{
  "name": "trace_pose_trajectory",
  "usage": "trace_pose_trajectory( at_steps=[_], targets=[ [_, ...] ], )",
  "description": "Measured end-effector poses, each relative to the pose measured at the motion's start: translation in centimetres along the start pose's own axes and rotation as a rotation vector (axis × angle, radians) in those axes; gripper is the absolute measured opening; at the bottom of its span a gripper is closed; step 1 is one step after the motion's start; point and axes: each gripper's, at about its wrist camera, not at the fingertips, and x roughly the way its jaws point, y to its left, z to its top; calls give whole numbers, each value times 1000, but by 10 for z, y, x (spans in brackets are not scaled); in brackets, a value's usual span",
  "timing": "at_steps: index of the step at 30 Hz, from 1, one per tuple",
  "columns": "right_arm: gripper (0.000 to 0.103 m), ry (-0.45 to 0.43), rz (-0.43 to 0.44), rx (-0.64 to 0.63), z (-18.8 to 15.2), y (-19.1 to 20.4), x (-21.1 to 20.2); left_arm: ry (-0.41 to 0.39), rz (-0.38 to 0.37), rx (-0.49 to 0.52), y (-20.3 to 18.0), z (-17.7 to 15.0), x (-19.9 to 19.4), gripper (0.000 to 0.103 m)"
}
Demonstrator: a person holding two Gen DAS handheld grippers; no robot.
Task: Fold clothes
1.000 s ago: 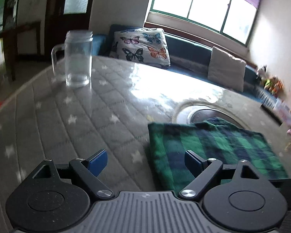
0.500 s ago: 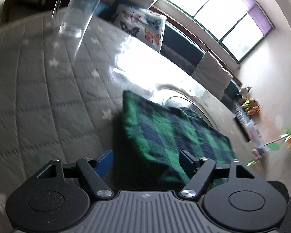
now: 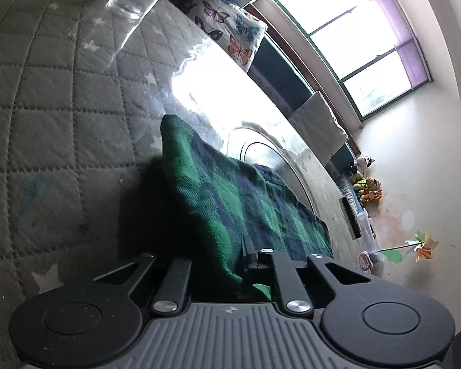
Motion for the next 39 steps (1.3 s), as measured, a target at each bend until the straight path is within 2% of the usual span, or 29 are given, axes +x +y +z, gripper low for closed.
trace_pose_trajectory(
  at_steps=[3,7,15,18,24,31,33,39],
  targets=[
    [16,0,-12,50,-4,-18,-14,-12,-1,12,-4,1,-1,13],
    [17,46,-143,126,-9,-60,-18,-17,9,27,-8,-1,-2,13],
    [17,106,-303,282,-3,-143,36,-28,13,60,-24,-3,-7,13],
    [22,129,-363,341,-1,-175,56,-26,9,62,-27,0,-8,13],
    [24,197,-372,329,-8,-185,93,-26,9,80,-37,4,-6,13],
    [36,179,-349,315,-11,-163,50,-24,32,107,-46,6,-3,13],
    [36,173,-341,311,-14,-154,39,-25,39,120,-48,6,-3,13],
    [41,171,-375,304,-25,-141,41,-29,62,140,-55,3,-4,13]
  ],
)
